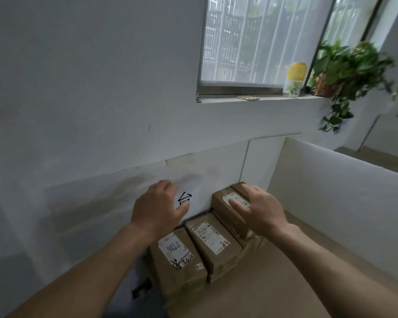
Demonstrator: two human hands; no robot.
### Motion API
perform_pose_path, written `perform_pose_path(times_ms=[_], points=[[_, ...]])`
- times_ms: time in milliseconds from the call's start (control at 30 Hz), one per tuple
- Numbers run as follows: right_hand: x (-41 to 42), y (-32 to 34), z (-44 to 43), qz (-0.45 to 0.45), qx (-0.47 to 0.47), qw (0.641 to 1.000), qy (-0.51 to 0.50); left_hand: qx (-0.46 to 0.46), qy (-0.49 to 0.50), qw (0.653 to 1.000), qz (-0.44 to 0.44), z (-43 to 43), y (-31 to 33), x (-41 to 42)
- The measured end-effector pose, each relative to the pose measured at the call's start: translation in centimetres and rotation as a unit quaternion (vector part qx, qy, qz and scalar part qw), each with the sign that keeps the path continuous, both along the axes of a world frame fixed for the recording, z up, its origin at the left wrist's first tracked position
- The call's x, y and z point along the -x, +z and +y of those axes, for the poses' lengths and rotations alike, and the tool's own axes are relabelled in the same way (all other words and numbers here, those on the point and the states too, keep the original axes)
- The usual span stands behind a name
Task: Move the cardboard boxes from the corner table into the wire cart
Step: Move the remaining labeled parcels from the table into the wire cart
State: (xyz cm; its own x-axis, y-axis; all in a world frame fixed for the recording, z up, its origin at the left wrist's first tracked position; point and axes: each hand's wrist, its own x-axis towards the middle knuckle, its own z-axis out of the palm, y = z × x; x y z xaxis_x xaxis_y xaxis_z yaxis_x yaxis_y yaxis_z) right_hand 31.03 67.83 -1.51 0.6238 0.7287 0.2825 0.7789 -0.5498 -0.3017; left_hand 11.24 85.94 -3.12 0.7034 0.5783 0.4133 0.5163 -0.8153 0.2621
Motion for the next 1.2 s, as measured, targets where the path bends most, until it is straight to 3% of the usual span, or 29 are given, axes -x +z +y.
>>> perform_pose_path(times_ms=[367, 567, 867, 1200], points=[[-3.8, 1.3, -0.7, -0.038, -0.005, 0.999, -0.016, -0.027, -0.034, 0.998, -0.039, 0.4, 1.4, -4.7], [-5.1, -0.3, -0.4, -0.025, 0.018, 0.999, -0.014, 0.009, -0.032, 0.999, -0.023, 0.2, 0.3, -6.2], [-3.3, -9.2, 2.7, 0.065, 0.099, 0.993, 0.018, 0.076, 0.009, 0.995, 0.056, 0.6, -7.9, -4.7], [-5.0, -18.2, 6.5, 0.156, 0.232, 0.96, -0.025, 0.2, 0.066, 0.971, 0.117, 1.5, -17.2, -2.8]])
